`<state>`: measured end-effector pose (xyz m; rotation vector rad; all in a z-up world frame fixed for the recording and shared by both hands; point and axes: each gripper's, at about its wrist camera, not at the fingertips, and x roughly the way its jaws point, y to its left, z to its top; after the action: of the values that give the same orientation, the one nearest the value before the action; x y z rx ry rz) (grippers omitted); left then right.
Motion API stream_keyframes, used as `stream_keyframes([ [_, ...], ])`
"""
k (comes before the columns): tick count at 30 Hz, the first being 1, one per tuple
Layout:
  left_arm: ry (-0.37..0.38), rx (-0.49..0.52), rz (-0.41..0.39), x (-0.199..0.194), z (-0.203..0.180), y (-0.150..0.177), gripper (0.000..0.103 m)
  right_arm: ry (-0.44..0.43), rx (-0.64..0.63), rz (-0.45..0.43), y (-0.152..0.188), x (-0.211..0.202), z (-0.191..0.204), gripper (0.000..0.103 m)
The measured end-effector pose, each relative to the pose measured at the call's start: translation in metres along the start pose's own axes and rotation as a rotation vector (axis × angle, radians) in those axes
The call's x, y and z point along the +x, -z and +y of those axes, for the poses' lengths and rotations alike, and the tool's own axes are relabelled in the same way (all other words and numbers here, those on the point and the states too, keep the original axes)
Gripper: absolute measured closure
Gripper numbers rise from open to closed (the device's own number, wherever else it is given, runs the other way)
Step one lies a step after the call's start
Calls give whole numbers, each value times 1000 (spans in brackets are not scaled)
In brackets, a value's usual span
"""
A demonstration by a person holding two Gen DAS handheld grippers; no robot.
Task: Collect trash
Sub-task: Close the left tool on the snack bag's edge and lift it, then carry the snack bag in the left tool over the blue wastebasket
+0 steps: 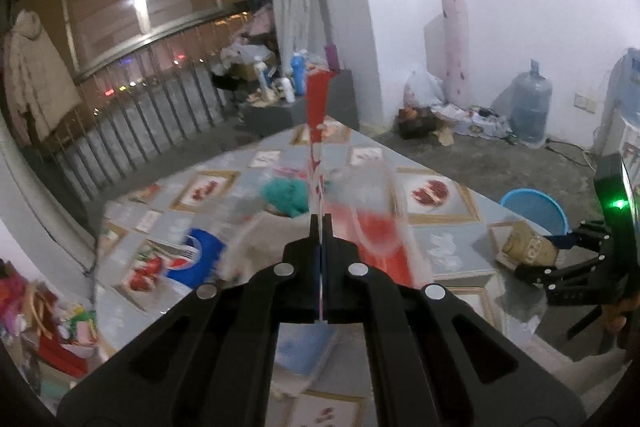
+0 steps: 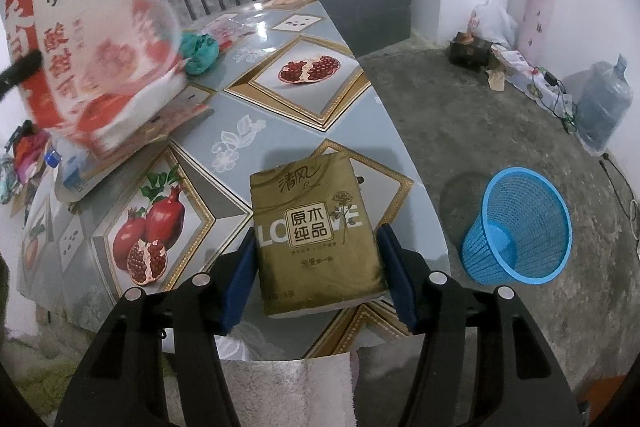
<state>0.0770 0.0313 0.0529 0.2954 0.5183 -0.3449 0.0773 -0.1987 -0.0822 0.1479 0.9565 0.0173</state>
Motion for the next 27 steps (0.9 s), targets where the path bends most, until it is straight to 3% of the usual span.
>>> stream_keyframes([
  [4, -61, -24, -16, -13, 24, -8, 103, -5, -3, -2, -1, 1, 3, 46],
  [7, -162, 1, -31, -16, 40, -11, 103, -9, -11, -1, -1, 1, 4, 46],
  [9, -253, 58, -47, -17, 44, -15, 103, -11, -13, -1, -1, 2, 5, 46],
  [11, -396, 185, -105, -24, 37, -19, 103, -11, -14, -3, -1, 1, 5, 46],
  [12, -422, 223, -119, -25, 34, -20, 103, -12, -11, -3, -1, 2, 5, 46],
  [15, -405, 228, -54, -9, 42, -20, 103, -13, -7, -6, -1, 2, 5, 46],
  [18, -468, 266, 53, 18, 55, -11, 103, -15, -6, -6, -1, 2, 5, 46],
  [21, -490, 303, 39, 12, 56, -13, 103, -16, -8, -5, -1, 2, 6, 46],
  [23, -549, 324, 26, 11, 58, -16, 103, -18, -5, -5, -1, 4, 6, 46],
  [27, -569, 318, 102, 22, 74, -11, 103, -25, -13, -8, -1, 2, 6, 46],
])
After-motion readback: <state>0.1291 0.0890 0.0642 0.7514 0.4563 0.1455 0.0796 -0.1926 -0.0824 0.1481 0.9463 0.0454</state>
